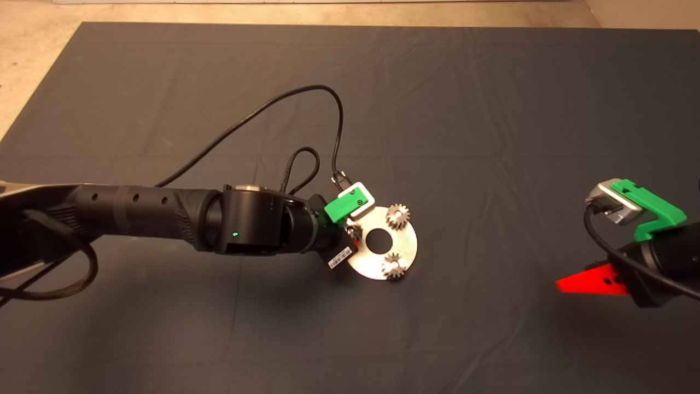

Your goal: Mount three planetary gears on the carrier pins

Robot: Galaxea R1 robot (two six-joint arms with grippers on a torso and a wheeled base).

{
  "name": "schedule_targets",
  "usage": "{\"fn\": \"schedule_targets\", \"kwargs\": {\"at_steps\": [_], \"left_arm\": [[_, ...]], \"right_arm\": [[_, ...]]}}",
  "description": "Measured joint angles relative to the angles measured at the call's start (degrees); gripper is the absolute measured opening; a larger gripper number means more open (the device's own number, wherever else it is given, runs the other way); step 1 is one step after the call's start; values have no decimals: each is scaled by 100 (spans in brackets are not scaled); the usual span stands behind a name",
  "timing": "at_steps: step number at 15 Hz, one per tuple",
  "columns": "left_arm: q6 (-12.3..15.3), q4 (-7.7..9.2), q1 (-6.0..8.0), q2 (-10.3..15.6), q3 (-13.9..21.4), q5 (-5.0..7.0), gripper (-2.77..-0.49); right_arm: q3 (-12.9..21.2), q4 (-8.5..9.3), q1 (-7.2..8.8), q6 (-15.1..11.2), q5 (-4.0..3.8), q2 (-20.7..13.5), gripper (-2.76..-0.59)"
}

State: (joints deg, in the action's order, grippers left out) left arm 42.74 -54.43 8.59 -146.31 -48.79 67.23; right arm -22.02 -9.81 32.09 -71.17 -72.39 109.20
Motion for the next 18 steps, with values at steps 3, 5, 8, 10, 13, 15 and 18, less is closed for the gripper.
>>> {"fn": "schedule_targets", "kwargs": {"at_steps": [3,5,8,10,13,15,18], "left_arm": [[0,5,0,4,0,-9,-272],[0,7,0,6,0,-12,-272],[0,9,0,9,0,-15,-272],[0,11,0,11,0,-17,-272],[0,14,0,11,0,-20,-271],[0,16,0,11,0,-20,-266],[0,16,0,11,2,-20,-247]], "right_arm": [[0,0,-1,0,-1,0,-175],[0,0,-1,0,-1,0,-175],[0,1,-1,0,2,0,-175],[0,0,0,0,2,0,-175],[0,1,-1,0,2,0,-175],[0,0,-1,0,2,0,-175],[0,1,-1,0,2,0,-175]]}}
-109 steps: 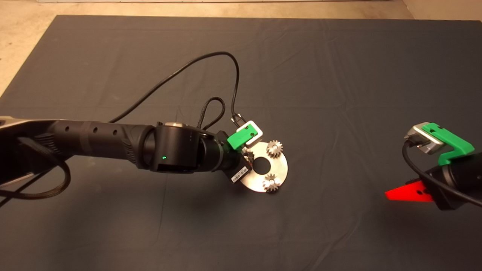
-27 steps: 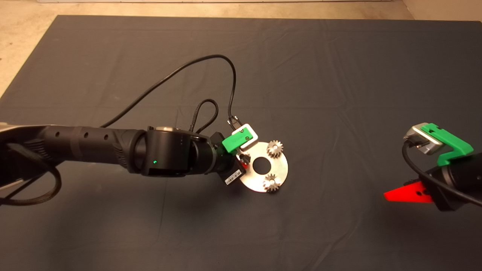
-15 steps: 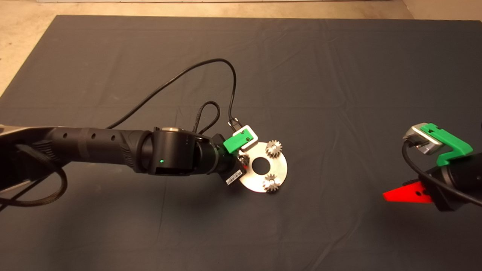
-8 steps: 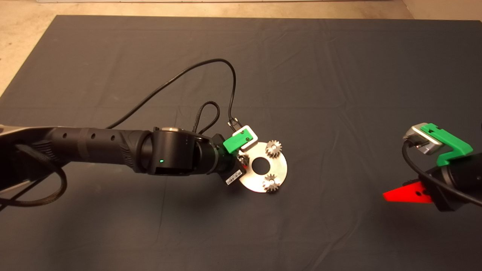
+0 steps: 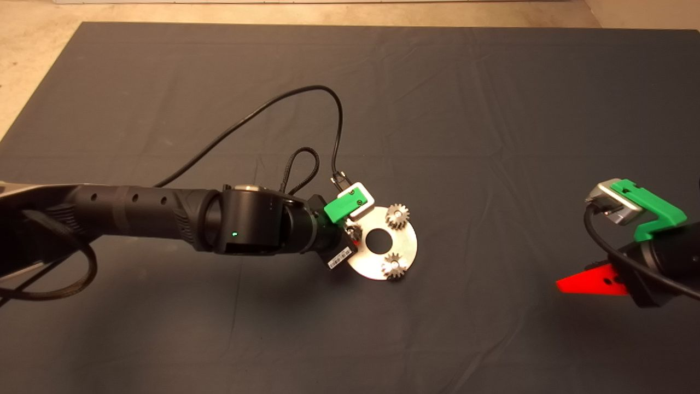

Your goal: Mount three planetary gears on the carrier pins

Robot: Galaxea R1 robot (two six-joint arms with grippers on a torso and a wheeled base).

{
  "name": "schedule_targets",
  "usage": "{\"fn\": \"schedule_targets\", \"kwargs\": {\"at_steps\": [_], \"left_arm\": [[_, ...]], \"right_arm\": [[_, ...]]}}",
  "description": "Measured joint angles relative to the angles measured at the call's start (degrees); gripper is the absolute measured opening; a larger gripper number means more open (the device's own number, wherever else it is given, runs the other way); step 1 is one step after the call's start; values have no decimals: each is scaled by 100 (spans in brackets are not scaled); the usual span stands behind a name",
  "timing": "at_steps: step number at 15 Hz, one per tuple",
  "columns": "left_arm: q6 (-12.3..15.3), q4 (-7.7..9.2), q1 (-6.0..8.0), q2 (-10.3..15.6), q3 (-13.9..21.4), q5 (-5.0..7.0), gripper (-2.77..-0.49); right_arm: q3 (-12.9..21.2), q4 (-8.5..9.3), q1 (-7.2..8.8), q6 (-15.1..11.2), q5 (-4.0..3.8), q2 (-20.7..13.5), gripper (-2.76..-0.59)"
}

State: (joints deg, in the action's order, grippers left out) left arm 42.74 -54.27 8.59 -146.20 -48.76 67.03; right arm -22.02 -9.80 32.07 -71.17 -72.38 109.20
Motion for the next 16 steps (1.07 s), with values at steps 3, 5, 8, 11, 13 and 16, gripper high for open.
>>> {"fn": "schedule_targets", "kwargs": {"at_steps": [3,5,8,11,13,16], "left_arm": [[0,1,0,0,0,1,-244],[1,2,0,0,0,0,-236],[1,4,0,0,12,3,-231],[9,4,0,1,77,5,-208],[76,3,1,33,178,72,-208],[545,235,73,180,617,264,-208]], "right_arm": [[0,0,1,0,0,0,-175],[0,-1,0,0,0,0,-175],[0,0,0,0,0,0,-175],[0,0,1,15,0,0,-175],[0,0,0,24,0,0,-175],[0,-1,0,135,0,4,-175]]}}
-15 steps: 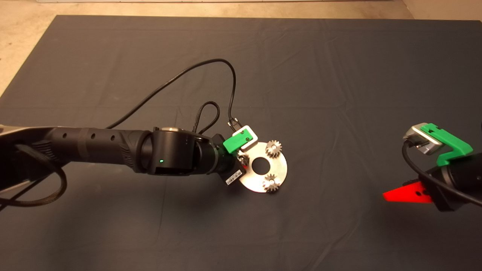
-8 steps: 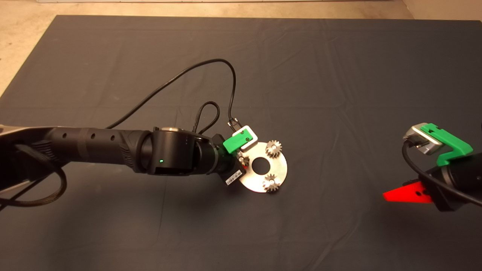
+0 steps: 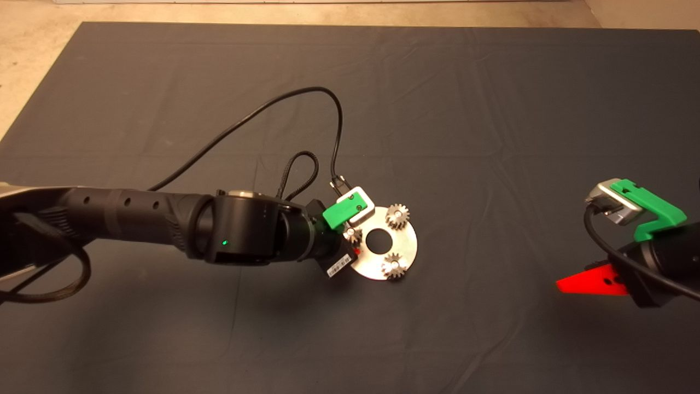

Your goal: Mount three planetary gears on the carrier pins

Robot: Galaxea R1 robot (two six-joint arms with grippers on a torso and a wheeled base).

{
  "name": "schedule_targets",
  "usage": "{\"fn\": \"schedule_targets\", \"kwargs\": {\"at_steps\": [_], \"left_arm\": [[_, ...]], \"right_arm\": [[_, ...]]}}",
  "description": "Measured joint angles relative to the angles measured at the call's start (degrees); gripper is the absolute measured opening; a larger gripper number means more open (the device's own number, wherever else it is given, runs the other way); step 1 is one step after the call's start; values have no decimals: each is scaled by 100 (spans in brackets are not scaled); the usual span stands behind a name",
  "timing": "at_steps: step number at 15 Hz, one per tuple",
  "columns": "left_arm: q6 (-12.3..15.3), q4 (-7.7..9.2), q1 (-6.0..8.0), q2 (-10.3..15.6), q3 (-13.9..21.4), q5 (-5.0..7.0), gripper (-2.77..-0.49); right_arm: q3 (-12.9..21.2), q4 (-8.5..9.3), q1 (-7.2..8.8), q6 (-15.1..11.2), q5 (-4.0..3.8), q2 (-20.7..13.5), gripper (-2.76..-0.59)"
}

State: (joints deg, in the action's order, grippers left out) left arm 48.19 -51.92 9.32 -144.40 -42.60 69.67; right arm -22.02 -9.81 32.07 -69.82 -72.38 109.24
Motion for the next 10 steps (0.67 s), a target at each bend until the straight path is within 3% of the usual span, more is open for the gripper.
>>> {"fn": "schedule_targets", "kwargs": {"at_steps": [1,3,4,5,6,7,9,10], "left_arm": [[213,109,111,66,177,262,-208],[758,332,439,208,620,1037,-208],[1153,530,632,276,861,1371,-208],[1503,839,825,379,1094,1594,-208],[1865,1213,986,513,1303,1718,-208],[2334,1572,1110,662,1520,1746,-208],[3395,1999,1264,845,1871,1761,-208],[3820,2156,1322,887,1988,1785,-208]], "right_arm": [[-2,-2,1,16,-2,10,-175],[-44,-46,1,16,-9,191,-175],[-96,-94,1,13,-13,367,-175],[-185,-186,1,-13,-56,625,-175],[-275,-321,1,-74,-116,892,-175],[-364,-535,0,-262,-243,1258,-175],[-377,-941,-50,-935,-567,1759,-175],[-318,-1114,-83,-1394,-874,1858,-175]]}}
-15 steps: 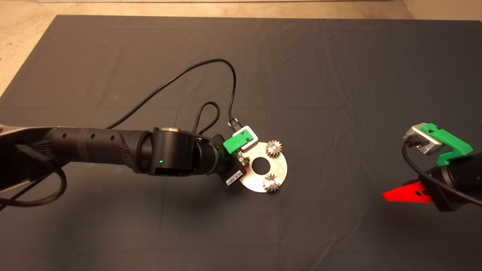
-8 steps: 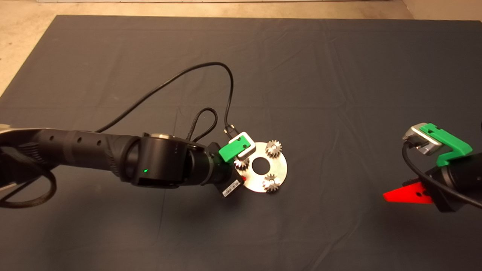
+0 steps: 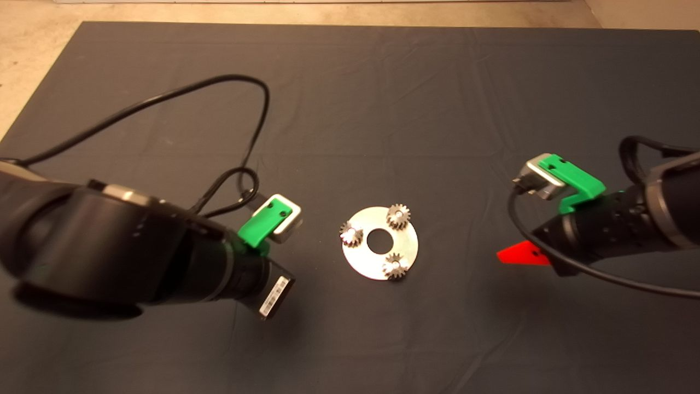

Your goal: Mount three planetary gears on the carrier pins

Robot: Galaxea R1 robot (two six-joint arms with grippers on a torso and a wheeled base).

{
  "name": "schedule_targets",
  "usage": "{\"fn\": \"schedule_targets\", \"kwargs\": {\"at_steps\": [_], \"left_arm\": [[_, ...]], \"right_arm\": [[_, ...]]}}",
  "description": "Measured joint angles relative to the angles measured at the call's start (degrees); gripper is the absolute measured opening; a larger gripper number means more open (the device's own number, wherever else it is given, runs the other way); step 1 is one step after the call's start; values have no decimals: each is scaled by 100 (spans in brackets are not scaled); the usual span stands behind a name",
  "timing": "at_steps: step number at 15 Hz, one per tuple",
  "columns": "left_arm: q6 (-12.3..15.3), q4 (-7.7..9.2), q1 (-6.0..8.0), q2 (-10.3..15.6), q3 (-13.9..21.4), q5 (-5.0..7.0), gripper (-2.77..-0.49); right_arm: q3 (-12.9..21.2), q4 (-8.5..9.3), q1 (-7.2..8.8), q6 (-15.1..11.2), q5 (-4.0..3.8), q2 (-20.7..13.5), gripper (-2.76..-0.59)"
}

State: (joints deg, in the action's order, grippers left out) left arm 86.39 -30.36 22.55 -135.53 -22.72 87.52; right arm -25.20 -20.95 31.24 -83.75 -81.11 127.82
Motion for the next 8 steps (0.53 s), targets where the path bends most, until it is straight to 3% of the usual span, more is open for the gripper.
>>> {"fn": "schedule_targets", "kwargs": {"at_steps": [1,2,3,5,8], "left_arm": [[311,151,84,-26,106,18,-208],[561,298,170,-134,221,14,-208],[769,451,214,-264,302,-33,-208],[998,693,261,-287,374,-29,-208],[1177,798,259,-202,398,-9,-208]], "right_arm": [[59,-115,-43,-456,-348,44,-175],[111,-204,-78,-825,-586,82,-175],[190,-314,-93,-1184,-665,145,-175],[309,-456,-107,-1476,-661,256,-175],[384,-542,-110,-1496,-629,361,-175]]}}
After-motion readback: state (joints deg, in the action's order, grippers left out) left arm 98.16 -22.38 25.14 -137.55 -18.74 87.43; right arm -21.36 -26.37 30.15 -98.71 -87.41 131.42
